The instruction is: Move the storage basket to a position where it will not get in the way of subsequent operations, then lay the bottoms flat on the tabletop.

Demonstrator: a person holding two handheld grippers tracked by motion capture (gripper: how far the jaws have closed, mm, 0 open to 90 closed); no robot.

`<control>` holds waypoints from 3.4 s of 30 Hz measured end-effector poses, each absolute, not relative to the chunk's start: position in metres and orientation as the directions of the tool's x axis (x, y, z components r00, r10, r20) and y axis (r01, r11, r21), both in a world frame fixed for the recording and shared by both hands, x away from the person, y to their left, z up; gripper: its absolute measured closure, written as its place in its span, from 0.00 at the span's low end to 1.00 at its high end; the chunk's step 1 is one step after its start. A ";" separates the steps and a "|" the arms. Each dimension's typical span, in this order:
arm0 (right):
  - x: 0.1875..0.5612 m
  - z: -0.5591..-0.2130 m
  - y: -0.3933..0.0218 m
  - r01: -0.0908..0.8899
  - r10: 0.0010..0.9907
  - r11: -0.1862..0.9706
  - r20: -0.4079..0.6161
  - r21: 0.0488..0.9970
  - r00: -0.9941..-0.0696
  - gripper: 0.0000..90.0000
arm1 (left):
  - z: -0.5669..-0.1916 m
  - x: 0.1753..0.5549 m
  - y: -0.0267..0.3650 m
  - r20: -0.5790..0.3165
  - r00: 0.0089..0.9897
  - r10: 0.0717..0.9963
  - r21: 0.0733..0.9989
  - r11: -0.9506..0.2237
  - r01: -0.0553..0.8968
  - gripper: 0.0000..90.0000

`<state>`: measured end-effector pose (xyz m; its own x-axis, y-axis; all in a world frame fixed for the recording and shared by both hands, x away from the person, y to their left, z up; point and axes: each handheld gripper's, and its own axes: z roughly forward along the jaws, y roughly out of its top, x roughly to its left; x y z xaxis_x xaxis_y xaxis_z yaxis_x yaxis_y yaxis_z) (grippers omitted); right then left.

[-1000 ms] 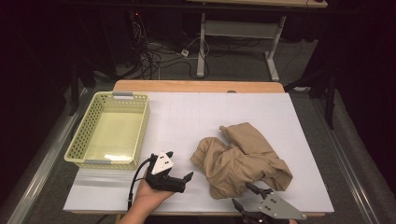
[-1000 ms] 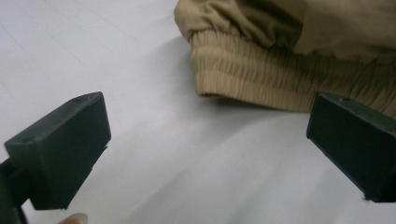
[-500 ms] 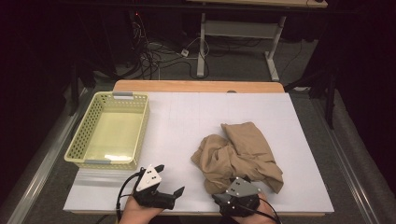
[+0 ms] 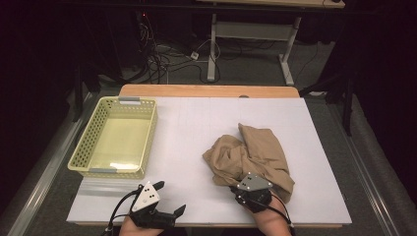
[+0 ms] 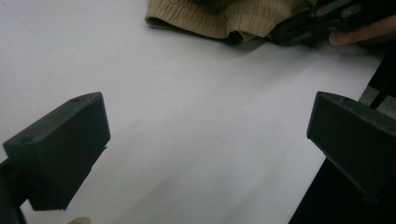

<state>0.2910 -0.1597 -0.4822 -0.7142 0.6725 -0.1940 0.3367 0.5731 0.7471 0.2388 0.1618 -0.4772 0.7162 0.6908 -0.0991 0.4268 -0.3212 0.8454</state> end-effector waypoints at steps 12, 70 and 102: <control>0.279 -0.468 -0.167 0.287 0.656 0.522 -0.162 0.803 -0.738 0.85 | -0.478 0.245 0.159 -0.109 0.720 0.685 0.847 -0.315 0.428 0.00; 0.227 -0.404 -0.141 0.057 0.494 0.320 -0.116 0.946 -0.862 0.85 | -0.475 0.238 0.174 -0.114 0.706 0.699 0.883 -0.253 0.394 0.00; 0.269 -0.430 -0.318 0.319 0.856 0.118 0.067 0.940 -0.513 0.45 | -0.472 0.285 0.080 -0.124 0.794 0.595 0.826 -0.382 0.415 0.00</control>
<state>0.2685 -0.3184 -0.4300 -0.5128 0.8559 0.0668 0.3190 0.1178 0.9404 0.2851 0.0798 -0.4724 0.7941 0.5951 -0.1236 0.4147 -0.3817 0.8260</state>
